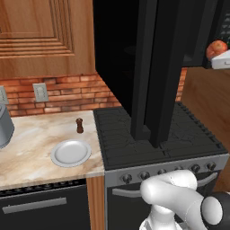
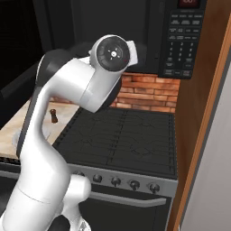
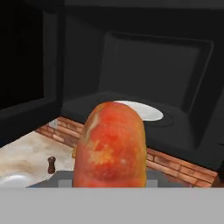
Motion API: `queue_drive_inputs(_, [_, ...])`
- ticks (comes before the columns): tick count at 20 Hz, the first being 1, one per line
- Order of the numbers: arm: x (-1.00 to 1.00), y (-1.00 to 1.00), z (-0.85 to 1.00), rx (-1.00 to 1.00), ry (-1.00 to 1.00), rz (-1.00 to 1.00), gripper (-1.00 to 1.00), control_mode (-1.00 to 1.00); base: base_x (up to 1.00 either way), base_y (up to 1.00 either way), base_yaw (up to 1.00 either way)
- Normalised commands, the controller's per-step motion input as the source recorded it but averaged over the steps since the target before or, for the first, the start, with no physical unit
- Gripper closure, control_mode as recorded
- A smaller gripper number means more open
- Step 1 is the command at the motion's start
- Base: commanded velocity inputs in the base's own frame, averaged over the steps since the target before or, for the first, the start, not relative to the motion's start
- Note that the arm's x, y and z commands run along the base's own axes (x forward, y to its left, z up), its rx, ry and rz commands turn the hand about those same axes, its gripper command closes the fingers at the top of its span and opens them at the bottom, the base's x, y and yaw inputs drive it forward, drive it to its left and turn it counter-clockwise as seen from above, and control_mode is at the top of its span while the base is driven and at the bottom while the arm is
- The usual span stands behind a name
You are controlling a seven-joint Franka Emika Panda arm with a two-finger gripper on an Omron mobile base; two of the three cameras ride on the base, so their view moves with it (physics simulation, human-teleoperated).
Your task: Pick the squash from the counter and place it in the microwave.
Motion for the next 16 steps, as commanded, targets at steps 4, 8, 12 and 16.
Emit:
queue_drive_inputs(4, [0.96,-0.33,0.19,0.08,0.07,-0.02,1.0,-1.0,0.0,0.0,0.0])
queue_drive_inputs(8, [0.7,-0.47,0.41,0.13,0.12,0.0,1.0,-1.0,0.0,0.0,0.0])
queue_drive_inputs(12, [0.69,-0.23,0.31,0.14,0.06,0.02,1.0,-1.0,0.0,0.0,0.0])
queue_drive_inputs(16, [0.75,0.0,0.16,0.14,0.0,0.08,1.0,-1.0,0.0,0.0,0.0])
